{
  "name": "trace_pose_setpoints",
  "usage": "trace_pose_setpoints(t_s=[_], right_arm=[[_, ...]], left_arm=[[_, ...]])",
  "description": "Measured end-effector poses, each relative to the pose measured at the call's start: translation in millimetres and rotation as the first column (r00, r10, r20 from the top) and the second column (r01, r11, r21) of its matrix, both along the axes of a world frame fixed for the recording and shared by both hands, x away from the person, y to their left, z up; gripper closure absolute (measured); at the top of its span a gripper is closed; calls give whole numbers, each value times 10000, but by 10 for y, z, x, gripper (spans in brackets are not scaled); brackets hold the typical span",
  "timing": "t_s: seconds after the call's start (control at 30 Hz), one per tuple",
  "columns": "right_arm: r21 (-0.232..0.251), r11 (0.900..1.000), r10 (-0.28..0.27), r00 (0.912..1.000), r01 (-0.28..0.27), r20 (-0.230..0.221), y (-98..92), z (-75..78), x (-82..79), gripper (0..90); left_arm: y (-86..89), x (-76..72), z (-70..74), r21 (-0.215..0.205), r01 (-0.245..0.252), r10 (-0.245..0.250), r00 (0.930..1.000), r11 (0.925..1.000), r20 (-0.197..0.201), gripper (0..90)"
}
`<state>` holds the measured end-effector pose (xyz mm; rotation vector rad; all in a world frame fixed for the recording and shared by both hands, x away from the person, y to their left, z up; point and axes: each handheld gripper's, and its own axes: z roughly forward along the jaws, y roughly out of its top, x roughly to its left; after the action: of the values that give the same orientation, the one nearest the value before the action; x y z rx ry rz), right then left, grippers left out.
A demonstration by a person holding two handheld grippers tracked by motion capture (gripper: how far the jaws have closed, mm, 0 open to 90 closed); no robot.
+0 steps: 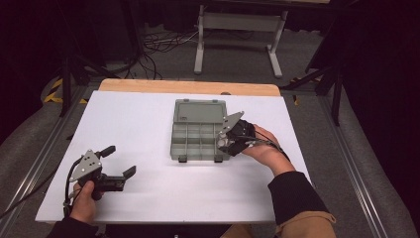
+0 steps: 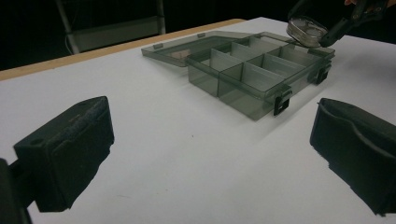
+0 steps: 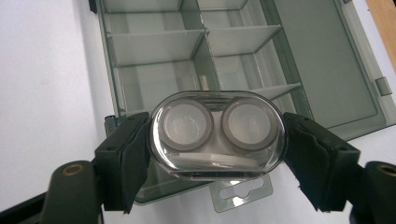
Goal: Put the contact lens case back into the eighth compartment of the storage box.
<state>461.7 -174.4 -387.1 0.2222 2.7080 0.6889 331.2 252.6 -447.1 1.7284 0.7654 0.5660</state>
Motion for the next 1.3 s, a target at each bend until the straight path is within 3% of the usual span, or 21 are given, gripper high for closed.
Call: trace_pose_setpoints(t_s=[0.57, 1.3], right_arm=[[-155, 9998, 107, 9992, -113, -372, 6, -57, 8, 266], [-89, 9998, 147, 9993, -150, -337, 12, -58, 9, 223]], left_arm=[[0, -1, 1, -6, -4, 4, 10000, 10000, -1, 5], [6, -4, 5, -34, -26, 26, 10000, 10000, -50, 5]])
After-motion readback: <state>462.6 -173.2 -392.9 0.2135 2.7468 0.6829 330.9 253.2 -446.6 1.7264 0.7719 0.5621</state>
